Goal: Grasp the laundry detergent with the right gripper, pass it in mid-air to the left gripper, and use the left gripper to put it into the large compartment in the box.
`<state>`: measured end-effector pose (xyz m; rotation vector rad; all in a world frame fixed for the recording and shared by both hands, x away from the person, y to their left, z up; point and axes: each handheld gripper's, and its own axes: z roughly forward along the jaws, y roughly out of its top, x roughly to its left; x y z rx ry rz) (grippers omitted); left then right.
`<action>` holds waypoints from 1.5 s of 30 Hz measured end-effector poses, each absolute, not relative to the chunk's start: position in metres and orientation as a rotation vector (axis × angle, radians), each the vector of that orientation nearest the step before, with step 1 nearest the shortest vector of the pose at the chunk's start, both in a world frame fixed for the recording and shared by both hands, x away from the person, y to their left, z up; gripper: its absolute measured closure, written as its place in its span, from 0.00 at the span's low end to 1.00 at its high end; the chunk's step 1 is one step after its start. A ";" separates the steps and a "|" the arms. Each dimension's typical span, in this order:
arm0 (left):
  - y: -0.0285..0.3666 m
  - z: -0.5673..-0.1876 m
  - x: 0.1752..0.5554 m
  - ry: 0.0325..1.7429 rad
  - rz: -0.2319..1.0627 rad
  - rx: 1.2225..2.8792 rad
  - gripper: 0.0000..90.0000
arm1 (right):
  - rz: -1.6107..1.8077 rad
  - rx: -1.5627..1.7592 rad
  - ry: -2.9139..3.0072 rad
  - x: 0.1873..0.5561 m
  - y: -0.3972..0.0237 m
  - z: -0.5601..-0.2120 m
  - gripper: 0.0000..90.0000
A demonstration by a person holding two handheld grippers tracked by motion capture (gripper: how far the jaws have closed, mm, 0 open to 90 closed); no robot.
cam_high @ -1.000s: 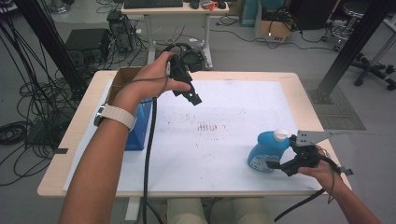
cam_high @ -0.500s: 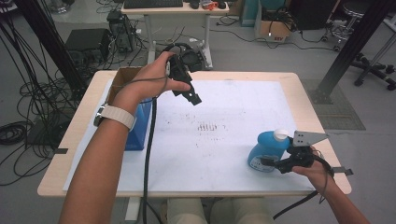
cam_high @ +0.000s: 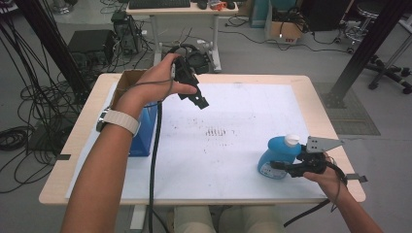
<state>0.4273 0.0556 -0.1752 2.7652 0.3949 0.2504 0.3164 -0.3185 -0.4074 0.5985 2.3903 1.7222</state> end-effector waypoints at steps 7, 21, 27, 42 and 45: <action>0.056 -0.175 0.427 0.406 0.248 2.761 0.16 | 1.723 0.589 2.392 0.317 -0.319 -0.408 0.46; 0.055 -0.174 0.424 0.399 0.251 2.770 0.16 | 1.714 0.580 2.381 0.317 -0.318 -0.407 0.47; 0.054 -0.174 0.424 0.397 0.249 2.769 0.16 | 1.708 0.575 2.388 0.316 -0.318 -0.407 0.47; 0.057 -0.173 0.424 0.407 0.250 2.764 0.16 | 1.694 0.560 2.415 0.318 -0.318 -0.405 0.47; 0.057 -0.173 0.424 0.406 0.252 2.763 0.16 | 1.686 0.559 2.417 0.318 -0.318 -0.405 0.47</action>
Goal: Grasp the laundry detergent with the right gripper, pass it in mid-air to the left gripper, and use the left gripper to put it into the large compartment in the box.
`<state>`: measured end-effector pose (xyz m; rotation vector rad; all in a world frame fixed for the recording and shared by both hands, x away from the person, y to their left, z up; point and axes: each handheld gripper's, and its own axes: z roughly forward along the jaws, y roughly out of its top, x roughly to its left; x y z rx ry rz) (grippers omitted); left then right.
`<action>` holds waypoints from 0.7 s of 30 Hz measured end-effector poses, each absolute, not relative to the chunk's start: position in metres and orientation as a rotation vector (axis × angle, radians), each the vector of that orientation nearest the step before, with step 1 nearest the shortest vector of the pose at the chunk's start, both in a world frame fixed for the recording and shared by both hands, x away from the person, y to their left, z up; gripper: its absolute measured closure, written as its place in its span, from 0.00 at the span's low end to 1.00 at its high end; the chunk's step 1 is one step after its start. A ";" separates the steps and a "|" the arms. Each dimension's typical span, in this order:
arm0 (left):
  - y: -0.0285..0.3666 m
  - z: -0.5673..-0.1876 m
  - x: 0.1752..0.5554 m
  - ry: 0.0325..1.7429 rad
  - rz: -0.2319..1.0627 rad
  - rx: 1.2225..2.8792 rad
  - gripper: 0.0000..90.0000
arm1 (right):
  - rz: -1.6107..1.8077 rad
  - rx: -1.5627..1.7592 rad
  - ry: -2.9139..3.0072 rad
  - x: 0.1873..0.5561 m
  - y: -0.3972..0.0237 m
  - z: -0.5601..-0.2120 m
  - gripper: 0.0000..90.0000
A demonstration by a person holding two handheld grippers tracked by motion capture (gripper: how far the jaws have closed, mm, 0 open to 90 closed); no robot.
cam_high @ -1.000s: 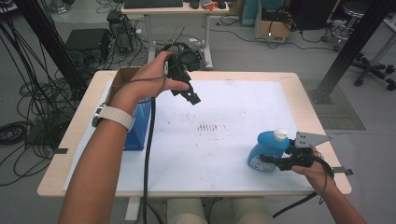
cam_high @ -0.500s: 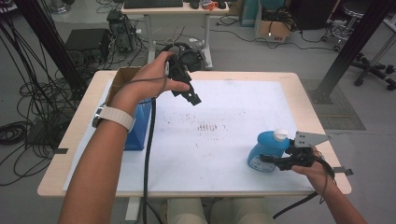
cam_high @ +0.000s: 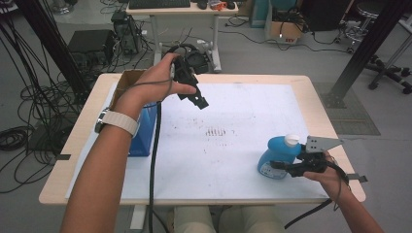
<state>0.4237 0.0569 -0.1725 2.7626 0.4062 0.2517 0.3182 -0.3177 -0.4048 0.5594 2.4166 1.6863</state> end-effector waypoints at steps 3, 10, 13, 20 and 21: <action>0.057 -0.172 0.424 0.401 0.255 2.764 0.16 | 1.685 0.563 2.420 0.318 -0.318 -0.404 0.47; 0.058 -0.172 0.424 0.408 0.256 2.759 0.16 | 1.678 0.549 2.428 0.320 -0.317 -0.404 0.47; 0.058 -0.172 0.424 0.405 0.258 2.757 0.16 | 1.678 0.548 2.430 0.320 -0.317 -0.404 0.47; 0.059 -0.172 0.423 0.408 0.257 2.759 0.16 | 1.673 0.575 2.441 0.319 -0.317 -0.403 0.47; 0.059 -0.172 0.423 0.408 0.256 2.759 0.16 | 1.675 0.569 2.442 0.319 -0.317 -0.403 0.47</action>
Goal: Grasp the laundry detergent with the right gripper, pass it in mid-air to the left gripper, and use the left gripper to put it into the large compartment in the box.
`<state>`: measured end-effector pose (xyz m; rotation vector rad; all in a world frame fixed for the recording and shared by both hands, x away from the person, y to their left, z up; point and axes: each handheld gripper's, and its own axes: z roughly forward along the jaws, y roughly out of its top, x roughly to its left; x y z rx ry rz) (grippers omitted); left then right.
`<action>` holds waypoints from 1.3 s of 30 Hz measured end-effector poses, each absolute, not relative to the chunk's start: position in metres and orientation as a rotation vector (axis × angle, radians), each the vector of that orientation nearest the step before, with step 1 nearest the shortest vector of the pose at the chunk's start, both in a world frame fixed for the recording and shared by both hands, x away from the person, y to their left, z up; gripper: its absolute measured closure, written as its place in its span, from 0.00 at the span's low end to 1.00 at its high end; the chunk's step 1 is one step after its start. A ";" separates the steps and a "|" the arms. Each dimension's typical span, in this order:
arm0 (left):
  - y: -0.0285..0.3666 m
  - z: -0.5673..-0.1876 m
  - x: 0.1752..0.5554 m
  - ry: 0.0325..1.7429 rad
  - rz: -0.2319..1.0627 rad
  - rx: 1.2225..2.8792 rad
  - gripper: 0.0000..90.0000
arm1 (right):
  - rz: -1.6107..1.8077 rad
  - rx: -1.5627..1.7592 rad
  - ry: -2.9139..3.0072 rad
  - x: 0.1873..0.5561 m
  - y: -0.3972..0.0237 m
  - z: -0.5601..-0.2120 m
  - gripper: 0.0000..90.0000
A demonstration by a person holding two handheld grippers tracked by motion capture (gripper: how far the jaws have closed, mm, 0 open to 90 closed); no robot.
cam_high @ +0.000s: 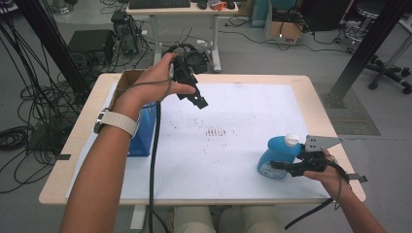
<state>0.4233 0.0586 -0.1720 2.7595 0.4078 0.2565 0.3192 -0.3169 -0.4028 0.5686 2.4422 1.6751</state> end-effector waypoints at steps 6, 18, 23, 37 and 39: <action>0.059 -0.172 0.423 0.407 0.256 2.759 0.16 | 1.673 0.567 2.443 0.319 -0.317 -0.403 0.47; 0.059 -0.172 0.423 0.406 0.259 2.756 0.16 | 1.671 0.559 2.449 0.320 -0.317 -0.402 0.47; 0.058 -0.172 0.423 0.407 0.260 2.758 0.16 | 1.670 0.558 2.449 0.320 -0.317 -0.402 0.47; 0.059 -0.171 0.422 0.407 0.263 2.759 0.16 | 1.664 0.560 2.454 0.320 -0.317 -0.402 0.47; 0.059 -0.171 0.422 0.404 0.264 2.756 0.16 | 1.660 0.562 2.455 0.320 -0.317 -0.402 0.47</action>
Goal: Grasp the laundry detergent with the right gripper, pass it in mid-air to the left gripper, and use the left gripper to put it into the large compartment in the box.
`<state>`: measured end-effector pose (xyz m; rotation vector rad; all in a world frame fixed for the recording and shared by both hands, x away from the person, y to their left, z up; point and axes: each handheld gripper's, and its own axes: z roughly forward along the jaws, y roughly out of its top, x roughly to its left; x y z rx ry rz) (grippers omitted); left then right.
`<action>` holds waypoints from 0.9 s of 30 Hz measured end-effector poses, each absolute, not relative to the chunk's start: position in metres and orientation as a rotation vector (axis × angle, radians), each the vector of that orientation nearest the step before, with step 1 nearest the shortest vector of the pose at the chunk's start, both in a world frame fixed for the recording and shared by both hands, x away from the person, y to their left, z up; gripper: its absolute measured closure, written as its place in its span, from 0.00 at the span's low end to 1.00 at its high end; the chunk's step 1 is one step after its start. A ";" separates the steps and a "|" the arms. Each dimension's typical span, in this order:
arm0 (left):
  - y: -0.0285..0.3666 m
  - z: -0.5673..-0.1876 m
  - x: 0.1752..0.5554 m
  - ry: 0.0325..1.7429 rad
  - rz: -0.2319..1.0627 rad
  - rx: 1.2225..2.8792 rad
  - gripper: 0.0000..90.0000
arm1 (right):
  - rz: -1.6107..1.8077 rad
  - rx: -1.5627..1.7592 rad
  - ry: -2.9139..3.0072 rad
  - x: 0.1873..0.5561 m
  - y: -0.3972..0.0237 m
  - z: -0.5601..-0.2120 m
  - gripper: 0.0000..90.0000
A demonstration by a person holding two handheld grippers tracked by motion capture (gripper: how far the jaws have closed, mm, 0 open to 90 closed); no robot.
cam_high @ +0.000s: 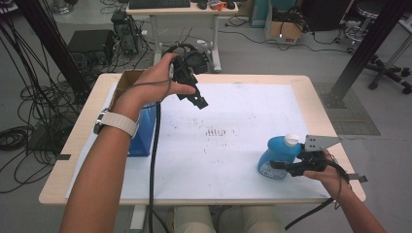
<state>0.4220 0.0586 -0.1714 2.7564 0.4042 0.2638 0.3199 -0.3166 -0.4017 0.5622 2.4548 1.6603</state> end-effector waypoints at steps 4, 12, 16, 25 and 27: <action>0.059 -0.171 0.422 0.404 0.265 2.757 0.16 | 1.656 0.566 2.455 0.320 -0.317 -0.401 0.47; 0.060 -0.171 0.422 0.407 0.268 2.755 0.16 | 1.658 0.569 2.460 0.320 -0.316 -0.401 0.47; 0.061 -0.171 0.421 0.408 0.271 2.750 0.16 | 1.650 0.570 2.462 0.320 -0.316 -0.401 0.47; 0.061 -0.170 0.420 0.412 0.275 2.751 0.16 | 1.648 0.561 2.472 0.321 -0.316 -0.400 0.47; 0.061 -0.170 0.420 0.415 0.273 2.751 0.16 | 1.645 0.562 2.473 0.322 -0.316 -0.400 0.47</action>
